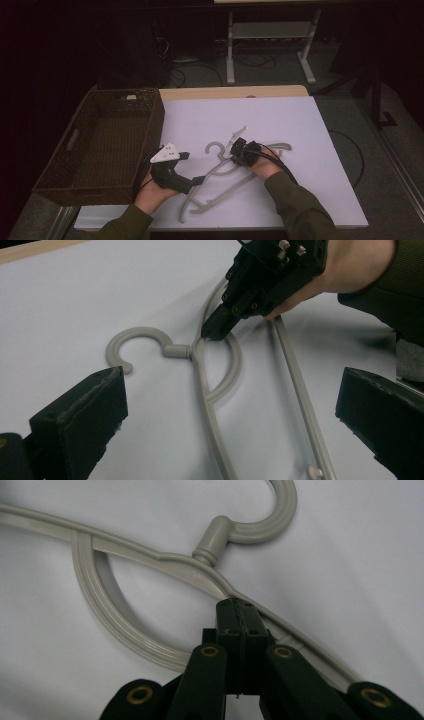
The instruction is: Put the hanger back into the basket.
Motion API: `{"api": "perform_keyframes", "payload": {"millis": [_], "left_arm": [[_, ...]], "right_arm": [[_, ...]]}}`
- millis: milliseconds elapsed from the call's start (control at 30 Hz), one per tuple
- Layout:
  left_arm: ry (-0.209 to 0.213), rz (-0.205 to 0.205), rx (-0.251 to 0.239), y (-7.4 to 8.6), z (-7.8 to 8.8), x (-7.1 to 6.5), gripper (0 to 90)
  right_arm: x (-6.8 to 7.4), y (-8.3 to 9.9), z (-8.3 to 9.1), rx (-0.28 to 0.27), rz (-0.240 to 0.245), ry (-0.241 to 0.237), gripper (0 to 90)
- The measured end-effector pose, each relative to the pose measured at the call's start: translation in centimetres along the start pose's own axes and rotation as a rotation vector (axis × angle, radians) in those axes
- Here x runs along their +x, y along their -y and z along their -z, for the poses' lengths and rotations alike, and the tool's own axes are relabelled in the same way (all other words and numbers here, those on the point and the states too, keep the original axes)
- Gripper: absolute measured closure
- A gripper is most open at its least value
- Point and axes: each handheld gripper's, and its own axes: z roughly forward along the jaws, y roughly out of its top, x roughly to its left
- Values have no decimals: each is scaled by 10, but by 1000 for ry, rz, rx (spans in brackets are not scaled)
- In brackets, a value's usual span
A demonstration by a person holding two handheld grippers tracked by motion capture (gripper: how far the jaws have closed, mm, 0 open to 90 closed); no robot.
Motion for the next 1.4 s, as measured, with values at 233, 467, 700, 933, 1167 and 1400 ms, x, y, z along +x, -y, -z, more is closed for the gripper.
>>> {"api": "perform_keyframes", "payload": {"millis": [233, 467, 700, 933, 1167, 1400], "left_arm": [[-1, -2, 2, 0, 1, 0, 0], [1, -2, 2, 0, 1, 0, 0], [1, 4, 1, 0, -1, -1, 0], [-1, -3, 12, 0, -4, 1, 0], [-8, -7, 16, -1, -8, 2, 0], [-4, 1, 16, -4, -15, 6, 0]], "right_arm": [[-12, 5, 1, 10, -19, 61, 894], [-35, 16, 5, 20, -79, 116, 894], [-44, 25, 14, -35, -139, 83, 892], [-46, 40, 44, -174, -185, 44, 792], [-39, 61, 74, -317, -272, 27, 371], [-22, 86, 92, -404, -275, 40, 223]]}}
